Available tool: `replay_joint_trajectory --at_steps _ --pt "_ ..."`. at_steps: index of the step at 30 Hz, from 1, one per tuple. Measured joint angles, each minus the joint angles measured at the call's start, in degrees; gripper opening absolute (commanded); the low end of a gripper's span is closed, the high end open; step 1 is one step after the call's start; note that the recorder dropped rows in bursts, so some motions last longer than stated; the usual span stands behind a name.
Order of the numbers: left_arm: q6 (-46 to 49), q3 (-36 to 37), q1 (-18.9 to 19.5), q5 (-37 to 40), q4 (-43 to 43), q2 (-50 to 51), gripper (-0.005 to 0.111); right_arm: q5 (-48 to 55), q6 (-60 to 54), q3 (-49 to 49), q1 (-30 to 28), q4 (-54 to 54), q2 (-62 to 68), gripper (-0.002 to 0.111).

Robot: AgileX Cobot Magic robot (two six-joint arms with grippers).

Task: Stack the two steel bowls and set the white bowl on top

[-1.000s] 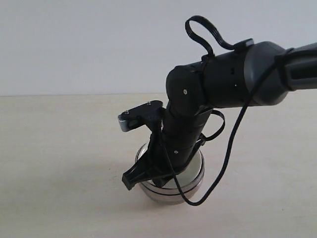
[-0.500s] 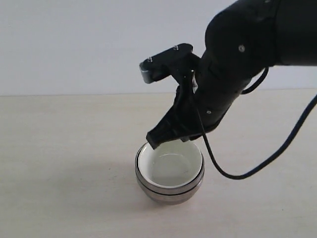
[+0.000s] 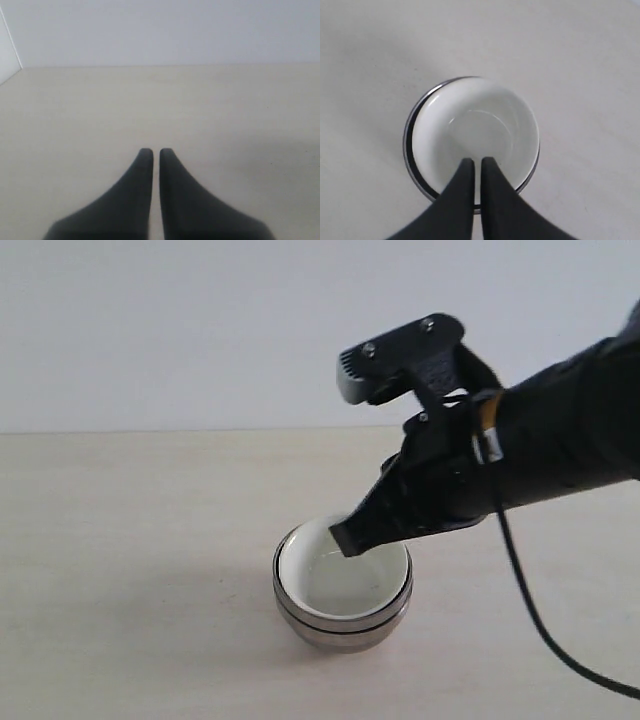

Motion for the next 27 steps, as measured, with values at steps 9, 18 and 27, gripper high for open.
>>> replay_joint_trajectory --at_steps 9,18,27 --pt "0.0 0.0 0.0 0.0 0.0 0.0 0.004 -5.1 0.8 9.4 0.0 -1.0 -20.3 0.0" --pt "0.0 0.0 0.0 0.0 0.0 0.0 0.004 -9.2 3.9 16.1 0.0 0.7 -42.6 0.0" --pt "0.0 0.0 0.0 0.0 0.0 0.0 0.004 -5.1 4.3 16.6 0.0 2.0 -60.0 0.0"
